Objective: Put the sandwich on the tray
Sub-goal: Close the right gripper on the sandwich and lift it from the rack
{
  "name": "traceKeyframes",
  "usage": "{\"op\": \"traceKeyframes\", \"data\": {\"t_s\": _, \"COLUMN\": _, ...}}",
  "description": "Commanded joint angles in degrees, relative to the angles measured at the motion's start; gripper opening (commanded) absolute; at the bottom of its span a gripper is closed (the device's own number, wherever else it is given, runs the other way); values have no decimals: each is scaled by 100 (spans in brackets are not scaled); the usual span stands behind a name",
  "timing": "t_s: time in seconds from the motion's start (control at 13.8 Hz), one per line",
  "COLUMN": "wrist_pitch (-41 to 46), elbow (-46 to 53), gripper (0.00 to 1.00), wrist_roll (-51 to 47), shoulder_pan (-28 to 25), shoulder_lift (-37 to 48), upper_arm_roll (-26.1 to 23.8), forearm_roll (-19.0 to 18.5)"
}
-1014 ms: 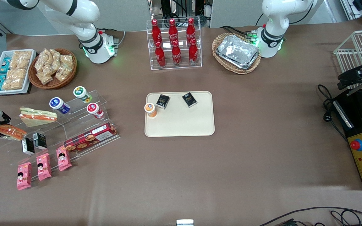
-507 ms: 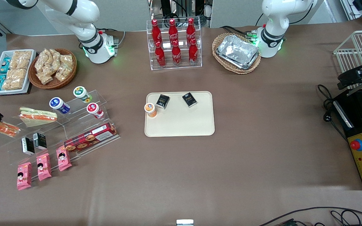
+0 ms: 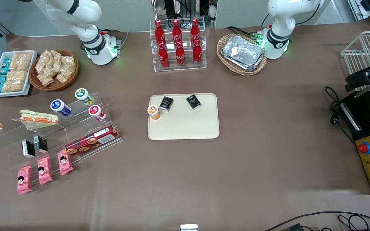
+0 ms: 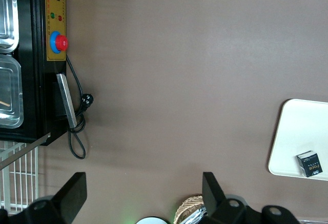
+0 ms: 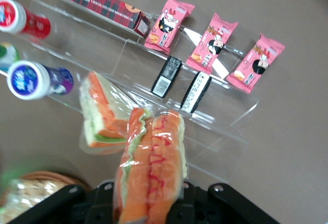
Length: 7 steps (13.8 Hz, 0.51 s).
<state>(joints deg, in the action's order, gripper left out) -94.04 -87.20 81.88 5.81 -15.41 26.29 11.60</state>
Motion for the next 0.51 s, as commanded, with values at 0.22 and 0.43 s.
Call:
{"op": "traceKeyframes", "data": {"t_s": 0.22, "wrist_pitch": 808, "elbow": 10, "gripper": 0, "wrist_roll": -2654, "shoulder_pan": -694, "shoulder_lift": 494, "upper_arm_roll": -184, "forearm_roll": -106}}
{"op": "traceKeyframes", "data": {"t_s": 0.43, "wrist_pitch": 1028, "elbow": 10, "gripper": 0, "wrist_roll": -4621, "shoulder_pan": -1396, "shoulder_lift": 679, "upper_arm_roll": -404, "forearm_roll": -97}}
